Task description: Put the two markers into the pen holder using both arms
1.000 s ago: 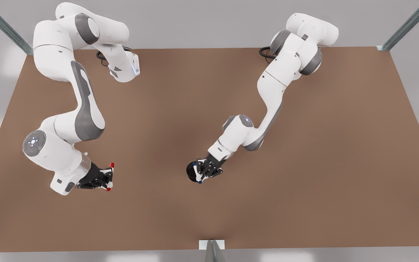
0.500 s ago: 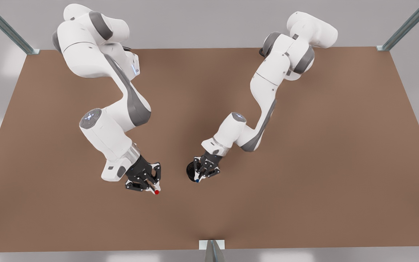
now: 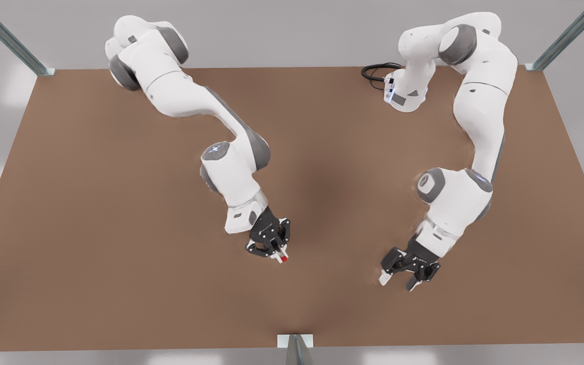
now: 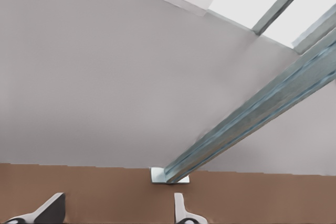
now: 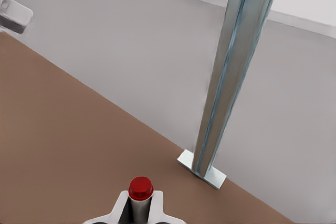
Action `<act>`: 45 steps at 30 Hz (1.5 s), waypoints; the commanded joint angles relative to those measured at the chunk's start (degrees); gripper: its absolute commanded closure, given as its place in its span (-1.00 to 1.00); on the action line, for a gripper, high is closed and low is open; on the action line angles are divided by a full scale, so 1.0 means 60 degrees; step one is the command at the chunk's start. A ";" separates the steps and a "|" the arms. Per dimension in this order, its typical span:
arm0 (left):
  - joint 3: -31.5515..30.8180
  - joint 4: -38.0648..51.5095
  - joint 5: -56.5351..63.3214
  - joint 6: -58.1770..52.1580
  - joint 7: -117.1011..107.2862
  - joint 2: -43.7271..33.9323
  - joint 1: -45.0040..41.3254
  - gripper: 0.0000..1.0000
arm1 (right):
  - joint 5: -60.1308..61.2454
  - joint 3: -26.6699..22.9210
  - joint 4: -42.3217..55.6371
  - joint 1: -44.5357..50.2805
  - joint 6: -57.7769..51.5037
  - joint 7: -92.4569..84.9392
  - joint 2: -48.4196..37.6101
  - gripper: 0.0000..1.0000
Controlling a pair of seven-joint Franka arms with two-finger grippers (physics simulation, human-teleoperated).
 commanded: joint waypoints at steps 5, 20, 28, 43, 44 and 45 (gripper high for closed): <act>0.0431 0.0701 0.1702 -0.9967 0.1225 -0.2244 0.0947 -1.00 | -0.0745 -0.0665 -0.1391 0.0659 0.1192 0.3995 -0.0617 0.49; 0.5397 -0.1526 -0.0819 -0.9909 0.1019 -0.4999 -0.2554 -1.00 | -0.2122 -0.0826 -0.4791 0.0191 0.3727 0.3995 -0.1775 0.49; 0.5412 -0.1526 -0.0819 -1.0099 0.1107 -0.5014 -0.2481 -1.00 | -0.3016 -0.1046 -0.4761 0.0308 0.4049 0.4068 -0.1438 0.49; 0.5427 -0.1526 -0.0834 -1.0085 0.1093 -0.4984 -0.2525 -1.00 | -0.3514 -0.1032 -0.5508 0.0425 0.4767 0.4068 -0.1277 0.49; 0.5427 -0.1541 -0.0834 -1.0085 0.1093 -0.4984 -0.2525 -1.00 | -0.3514 -0.1032 -0.5508 0.0440 0.4767 0.4068 -0.1262 0.48; 0.5427 -0.1541 -0.0834 -1.0085 0.1093 -0.4970 -0.2539 -1.00 | -0.3514 -0.1032 -0.5508 0.0440 0.4767 0.4068 -0.1247 0.44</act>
